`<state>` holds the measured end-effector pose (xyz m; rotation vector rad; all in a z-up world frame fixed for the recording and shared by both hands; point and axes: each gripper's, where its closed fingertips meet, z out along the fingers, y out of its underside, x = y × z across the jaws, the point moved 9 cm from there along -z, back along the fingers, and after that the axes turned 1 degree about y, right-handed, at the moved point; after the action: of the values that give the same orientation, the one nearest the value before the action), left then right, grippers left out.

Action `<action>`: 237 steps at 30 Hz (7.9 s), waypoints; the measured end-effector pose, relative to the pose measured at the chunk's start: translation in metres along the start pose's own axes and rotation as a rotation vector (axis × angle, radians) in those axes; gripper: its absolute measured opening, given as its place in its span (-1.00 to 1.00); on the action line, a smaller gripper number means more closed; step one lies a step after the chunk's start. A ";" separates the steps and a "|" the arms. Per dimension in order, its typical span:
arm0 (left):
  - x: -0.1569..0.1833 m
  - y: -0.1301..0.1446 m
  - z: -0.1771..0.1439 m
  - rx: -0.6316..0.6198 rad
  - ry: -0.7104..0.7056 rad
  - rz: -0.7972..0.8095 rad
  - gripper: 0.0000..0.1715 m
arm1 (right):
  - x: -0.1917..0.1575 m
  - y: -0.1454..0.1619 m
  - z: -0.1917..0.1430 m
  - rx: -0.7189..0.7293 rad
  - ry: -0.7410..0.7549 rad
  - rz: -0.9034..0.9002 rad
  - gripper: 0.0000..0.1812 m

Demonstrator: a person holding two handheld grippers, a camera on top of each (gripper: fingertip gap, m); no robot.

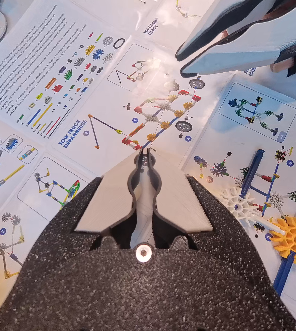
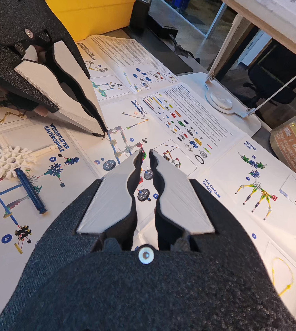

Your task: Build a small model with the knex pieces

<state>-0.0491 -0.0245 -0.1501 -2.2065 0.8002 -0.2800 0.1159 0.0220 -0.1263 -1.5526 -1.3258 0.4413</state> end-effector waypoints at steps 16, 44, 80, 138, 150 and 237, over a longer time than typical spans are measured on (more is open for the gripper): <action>0.000 0.000 0.000 0.001 0.001 0.001 -0.97 | -0.002 0.004 0.003 -0.039 -0.026 -0.004 -0.98; -0.017 -0.004 -0.046 0.230 -0.074 -0.064 -0.81 | -0.015 0.007 0.005 -0.132 -0.100 -0.085 -1.00; -0.008 -0.022 -0.047 0.305 -0.086 -0.037 -0.99 | 0.007 -0.015 -0.018 0.004 0.065 0.023 -1.00; -0.312 0.327 -0.366 -1.199 -0.278 -0.369 -1.00 | 0.004 0.021 -0.071 0.176 0.031 0.240 -0.81; -0.297 0.309 -0.380 -1.051 -0.383 -0.285 -1.00 | 0.001 0.019 -0.073 0.186 0.004 0.224 -0.82; -0.056 0.116 -0.298 0.337 -0.790 -0.133 -0.83 | -0.094 0.022 -0.081 -0.286 -0.700 -0.179 -0.71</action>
<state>-0.2728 -0.2241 -0.0261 -1.8184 0.1519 0.3612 0.1594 -0.0957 -0.1398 -1.5468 -2.1226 0.7481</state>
